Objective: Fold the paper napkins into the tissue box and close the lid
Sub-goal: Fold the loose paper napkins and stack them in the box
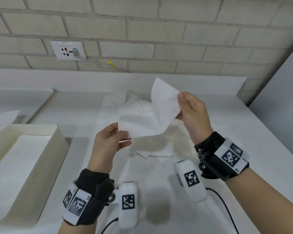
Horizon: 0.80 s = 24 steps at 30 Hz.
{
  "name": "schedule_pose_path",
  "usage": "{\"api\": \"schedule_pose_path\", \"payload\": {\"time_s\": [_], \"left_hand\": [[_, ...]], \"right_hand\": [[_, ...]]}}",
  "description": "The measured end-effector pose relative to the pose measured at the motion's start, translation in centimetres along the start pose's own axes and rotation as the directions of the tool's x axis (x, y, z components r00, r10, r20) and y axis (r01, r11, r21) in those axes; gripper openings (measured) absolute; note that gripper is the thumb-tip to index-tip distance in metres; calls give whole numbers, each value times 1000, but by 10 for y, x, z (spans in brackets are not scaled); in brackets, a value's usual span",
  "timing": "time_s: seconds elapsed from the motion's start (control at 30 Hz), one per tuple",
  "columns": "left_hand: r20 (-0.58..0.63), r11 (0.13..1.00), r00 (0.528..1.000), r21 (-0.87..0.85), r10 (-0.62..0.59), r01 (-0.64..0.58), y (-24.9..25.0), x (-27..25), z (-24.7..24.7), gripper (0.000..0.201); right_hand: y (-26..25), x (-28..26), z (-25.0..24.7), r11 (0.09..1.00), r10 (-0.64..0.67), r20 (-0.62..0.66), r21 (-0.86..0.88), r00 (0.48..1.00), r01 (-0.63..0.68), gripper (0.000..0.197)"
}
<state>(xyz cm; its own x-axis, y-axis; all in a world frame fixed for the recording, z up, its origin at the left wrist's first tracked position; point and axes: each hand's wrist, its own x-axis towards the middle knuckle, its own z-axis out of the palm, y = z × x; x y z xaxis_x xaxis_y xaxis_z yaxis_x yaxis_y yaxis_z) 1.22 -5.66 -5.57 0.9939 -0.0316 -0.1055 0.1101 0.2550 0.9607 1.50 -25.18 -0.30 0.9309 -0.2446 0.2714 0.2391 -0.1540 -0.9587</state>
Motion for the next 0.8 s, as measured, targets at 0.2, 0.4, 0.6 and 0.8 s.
{"api": "schedule_pose_path", "payload": {"time_s": [0.2,0.4,0.6,0.8], "left_hand": [[20,967,977,148,-213,207,-11,3,4,40],[108,969,989,217,97,-118,9,1,12,89],[237,976,961,129,143,-177,22,3,19,37],[187,992,978,77,87,-103,13,3,14,38]], "right_hand": [[-13,9,-3,974,22,-5,224,1000,-21,30],[-21,11,4,998,19,251,51,968,-33,30],[-19,17,18,978,-73,344,-157,936,134,28],[-1,28,19,975,-91,217,-178,972,131,29]]}}
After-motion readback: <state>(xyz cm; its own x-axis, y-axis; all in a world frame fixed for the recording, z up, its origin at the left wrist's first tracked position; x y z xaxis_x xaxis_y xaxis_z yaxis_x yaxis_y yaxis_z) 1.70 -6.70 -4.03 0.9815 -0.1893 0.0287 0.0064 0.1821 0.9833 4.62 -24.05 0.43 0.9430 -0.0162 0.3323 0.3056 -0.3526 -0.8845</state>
